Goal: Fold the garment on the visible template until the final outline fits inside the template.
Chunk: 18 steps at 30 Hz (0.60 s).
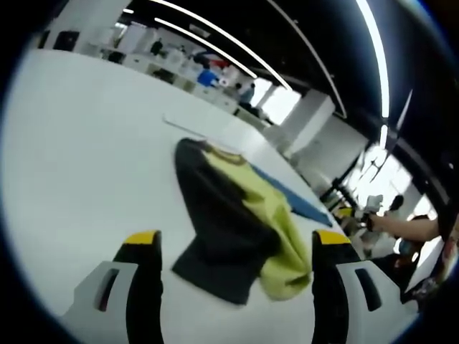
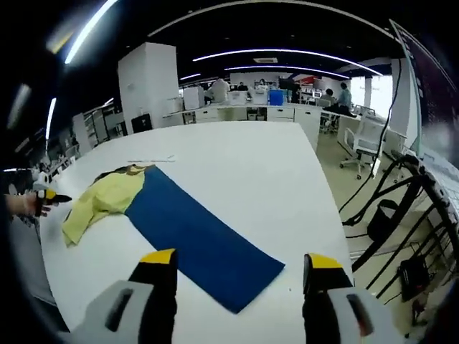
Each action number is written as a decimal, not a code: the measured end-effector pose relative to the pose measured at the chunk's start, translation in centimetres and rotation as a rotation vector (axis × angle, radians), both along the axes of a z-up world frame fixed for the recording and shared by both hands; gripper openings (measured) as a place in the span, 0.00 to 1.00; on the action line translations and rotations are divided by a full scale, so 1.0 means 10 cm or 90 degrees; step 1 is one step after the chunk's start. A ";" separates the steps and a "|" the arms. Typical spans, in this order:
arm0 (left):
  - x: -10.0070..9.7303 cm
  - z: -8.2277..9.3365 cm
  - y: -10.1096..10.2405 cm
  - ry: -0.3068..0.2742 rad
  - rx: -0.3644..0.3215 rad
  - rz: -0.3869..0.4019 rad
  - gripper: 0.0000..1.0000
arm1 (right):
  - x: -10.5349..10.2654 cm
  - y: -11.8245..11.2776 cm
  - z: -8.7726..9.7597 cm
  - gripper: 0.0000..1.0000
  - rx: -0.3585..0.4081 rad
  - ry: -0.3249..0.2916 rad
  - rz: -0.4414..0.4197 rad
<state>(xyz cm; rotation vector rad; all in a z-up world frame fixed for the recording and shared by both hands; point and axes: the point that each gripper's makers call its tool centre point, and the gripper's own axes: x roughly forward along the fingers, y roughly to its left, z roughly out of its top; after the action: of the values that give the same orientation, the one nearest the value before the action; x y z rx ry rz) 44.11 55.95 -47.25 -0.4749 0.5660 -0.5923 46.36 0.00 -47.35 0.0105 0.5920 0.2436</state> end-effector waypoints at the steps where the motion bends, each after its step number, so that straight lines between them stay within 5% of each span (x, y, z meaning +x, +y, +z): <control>1: 0.00 0.00 0.01 -0.001 0.000 0.001 0.82 | 0.00 0.02 0.01 0.81 0.007 -0.002 -0.002; 6: -0.03 0.00 0.01 -0.001 0.005 -0.005 0.82 | -0.01 0.16 0.07 0.89 0.037 -0.012 -0.005; 18: -0.10 -0.11 0.09 0.007 0.050 -0.030 0.79 | -0.07 0.49 0.17 0.89 0.064 -0.032 0.019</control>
<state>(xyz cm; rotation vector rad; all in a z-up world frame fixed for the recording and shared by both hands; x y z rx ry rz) 43.09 56.81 -48.40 -0.3914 0.6103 -0.6095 45.65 4.90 -45.68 0.0923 0.5295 0.3011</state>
